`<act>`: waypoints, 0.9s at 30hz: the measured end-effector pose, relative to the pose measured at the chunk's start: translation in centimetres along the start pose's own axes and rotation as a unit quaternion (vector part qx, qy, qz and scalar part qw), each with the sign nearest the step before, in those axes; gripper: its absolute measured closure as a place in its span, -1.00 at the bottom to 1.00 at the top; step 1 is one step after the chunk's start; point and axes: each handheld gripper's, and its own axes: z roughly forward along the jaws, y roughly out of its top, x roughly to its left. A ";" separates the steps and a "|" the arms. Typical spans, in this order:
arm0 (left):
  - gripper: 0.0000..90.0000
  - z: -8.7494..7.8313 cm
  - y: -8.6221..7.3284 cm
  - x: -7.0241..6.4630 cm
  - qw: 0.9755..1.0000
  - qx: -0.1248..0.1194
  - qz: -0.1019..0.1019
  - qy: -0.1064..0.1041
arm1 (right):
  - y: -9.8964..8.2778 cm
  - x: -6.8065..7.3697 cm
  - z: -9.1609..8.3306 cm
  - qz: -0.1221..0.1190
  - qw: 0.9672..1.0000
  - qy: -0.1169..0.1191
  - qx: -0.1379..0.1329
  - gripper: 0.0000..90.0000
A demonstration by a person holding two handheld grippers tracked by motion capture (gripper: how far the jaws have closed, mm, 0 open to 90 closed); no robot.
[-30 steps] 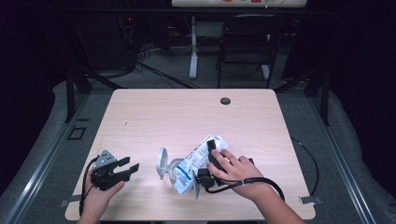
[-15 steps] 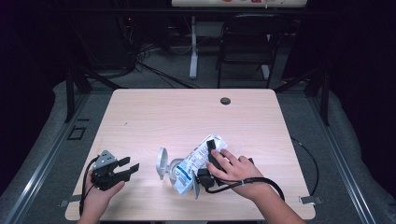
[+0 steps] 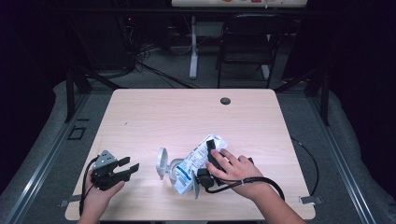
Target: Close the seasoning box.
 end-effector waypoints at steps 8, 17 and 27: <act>0.10 0.0 0.0 0.0 1.000 0.000 0.001 0.000 | 0.0 0.0 0.0 -0.002 1.000 0.000 0.000 0.16; 0.10 -0.1 0.0 0.1 1.000 0.001 0.001 0.000 | 0.0 0.0 0.1 0.002 1.000 0.001 -0.007 0.16; 0.10 -0.1 0.0 0.1 1.000 0.002 0.002 0.000 | 0.1 -0.2 0.0 -0.006 1.000 0.000 -0.003 0.17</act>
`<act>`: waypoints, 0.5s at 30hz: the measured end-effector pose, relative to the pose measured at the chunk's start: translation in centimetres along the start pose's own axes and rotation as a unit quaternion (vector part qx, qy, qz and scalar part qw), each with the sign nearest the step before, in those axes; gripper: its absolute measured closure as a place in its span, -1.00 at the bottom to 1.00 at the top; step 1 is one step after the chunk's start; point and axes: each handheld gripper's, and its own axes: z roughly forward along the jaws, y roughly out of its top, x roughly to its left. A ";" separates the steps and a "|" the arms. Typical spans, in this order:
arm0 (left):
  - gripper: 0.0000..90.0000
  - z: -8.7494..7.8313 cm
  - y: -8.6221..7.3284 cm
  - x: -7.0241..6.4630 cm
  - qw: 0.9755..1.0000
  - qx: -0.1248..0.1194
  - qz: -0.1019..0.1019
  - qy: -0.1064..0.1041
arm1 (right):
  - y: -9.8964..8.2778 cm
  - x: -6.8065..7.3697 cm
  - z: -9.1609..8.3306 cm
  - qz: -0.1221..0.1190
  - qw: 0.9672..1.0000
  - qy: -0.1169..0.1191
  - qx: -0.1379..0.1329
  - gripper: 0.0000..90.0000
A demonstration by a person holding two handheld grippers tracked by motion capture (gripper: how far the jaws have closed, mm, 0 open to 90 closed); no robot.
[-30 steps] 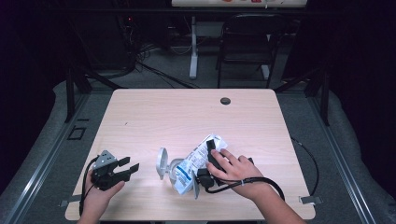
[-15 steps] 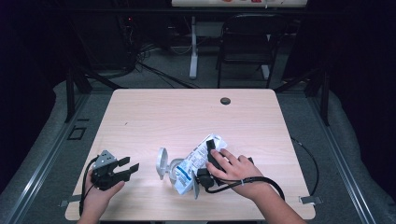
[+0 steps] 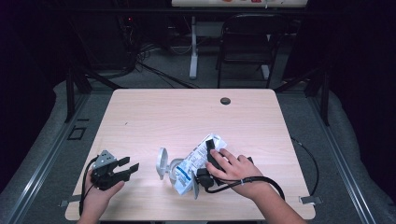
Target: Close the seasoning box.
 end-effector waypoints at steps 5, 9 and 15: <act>0.10 0.0 0.0 0.0 1.000 -0.001 0.000 0.000 | 0.1 0.0 0.0 0.001 1.000 -0.001 -0.001 0.17; 0.10 0.0 0.0 0.0 1.000 -0.001 0.000 0.000 | 0.1 -0.1 -0.1 -0.004 1.000 -0.001 0.004 0.18; 0.10 0.0 0.0 0.0 1.000 -0.001 0.000 0.000 | 0.1 -0.1 -0.1 -0.002 1.000 -0.001 0.001 0.19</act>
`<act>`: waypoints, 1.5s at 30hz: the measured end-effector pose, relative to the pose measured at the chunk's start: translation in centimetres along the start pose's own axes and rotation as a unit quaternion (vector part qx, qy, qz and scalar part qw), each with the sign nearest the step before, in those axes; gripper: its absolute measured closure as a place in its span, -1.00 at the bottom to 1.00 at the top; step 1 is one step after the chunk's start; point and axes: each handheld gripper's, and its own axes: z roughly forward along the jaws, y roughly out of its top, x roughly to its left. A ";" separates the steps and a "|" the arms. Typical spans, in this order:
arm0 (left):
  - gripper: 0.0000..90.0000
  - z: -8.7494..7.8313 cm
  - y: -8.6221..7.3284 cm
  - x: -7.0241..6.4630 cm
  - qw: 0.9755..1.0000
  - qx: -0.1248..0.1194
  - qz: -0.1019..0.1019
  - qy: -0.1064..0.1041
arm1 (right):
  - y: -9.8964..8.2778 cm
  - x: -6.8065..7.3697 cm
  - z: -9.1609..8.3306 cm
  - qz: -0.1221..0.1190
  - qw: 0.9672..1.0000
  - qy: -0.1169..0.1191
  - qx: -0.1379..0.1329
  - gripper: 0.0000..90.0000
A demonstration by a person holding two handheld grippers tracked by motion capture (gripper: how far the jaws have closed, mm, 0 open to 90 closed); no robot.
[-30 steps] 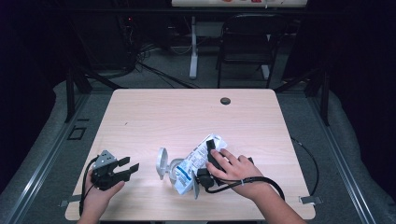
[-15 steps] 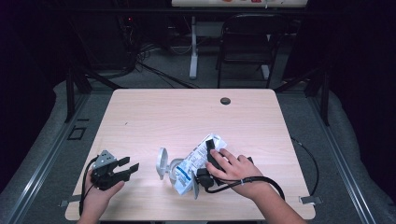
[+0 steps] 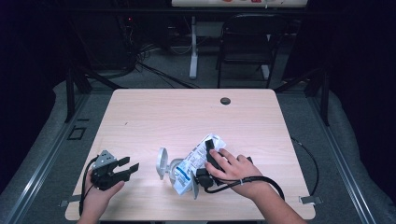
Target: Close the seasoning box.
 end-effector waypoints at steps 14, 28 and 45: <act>0.10 0.0 0.0 0.0 1.000 0.001 0.001 0.000 | 0.0 -0.1 0.0 0.001 1.000 -0.002 -0.004 0.20; 0.10 0.0 0.0 0.0 1.000 0.001 0.001 0.000 | 0.0 -0.1 0.0 0.000 1.000 -0.004 -0.004 0.22; 0.10 0.0 0.0 0.0 1.000 0.000 0.000 0.001 | 0.0 -0.1 0.0 -0.001 1.000 -0.003 -0.006 0.23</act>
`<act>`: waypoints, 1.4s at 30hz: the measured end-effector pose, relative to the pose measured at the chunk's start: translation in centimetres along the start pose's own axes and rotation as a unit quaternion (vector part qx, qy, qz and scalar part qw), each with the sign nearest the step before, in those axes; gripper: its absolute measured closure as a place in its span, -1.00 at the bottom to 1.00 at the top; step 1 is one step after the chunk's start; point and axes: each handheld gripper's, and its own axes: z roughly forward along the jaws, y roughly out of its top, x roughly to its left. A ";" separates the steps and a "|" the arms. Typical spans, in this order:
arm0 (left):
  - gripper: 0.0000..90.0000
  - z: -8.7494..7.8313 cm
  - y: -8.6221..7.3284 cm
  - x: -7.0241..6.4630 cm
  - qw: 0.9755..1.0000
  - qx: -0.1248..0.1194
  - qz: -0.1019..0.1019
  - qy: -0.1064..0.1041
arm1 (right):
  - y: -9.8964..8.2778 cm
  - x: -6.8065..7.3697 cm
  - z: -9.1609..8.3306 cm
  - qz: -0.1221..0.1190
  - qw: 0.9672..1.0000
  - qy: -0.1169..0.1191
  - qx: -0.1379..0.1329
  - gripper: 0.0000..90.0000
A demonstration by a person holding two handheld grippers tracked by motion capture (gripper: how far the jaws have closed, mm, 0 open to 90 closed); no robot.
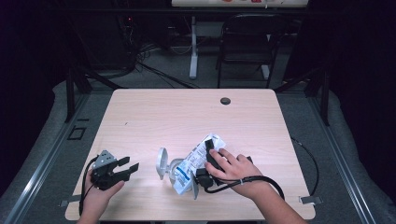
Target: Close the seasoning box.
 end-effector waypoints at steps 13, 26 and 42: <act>0.10 0.0 0.0 0.0 1.000 -0.001 0.000 -0.001 | 0.0 0.0 0.0 -0.001 1.000 -0.001 0.000 0.24; 0.10 0.0 0.0 0.0 1.000 -0.002 -0.001 -0.001 | 0.0 -0.2 -0.1 -0.004 1.000 -0.002 0.002 0.25; 0.10 0.0 0.0 0.0 1.000 -0.001 0.000 -0.001 | 0.0 -0.2 -0.2 -0.004 1.000 -0.005 0.001 0.27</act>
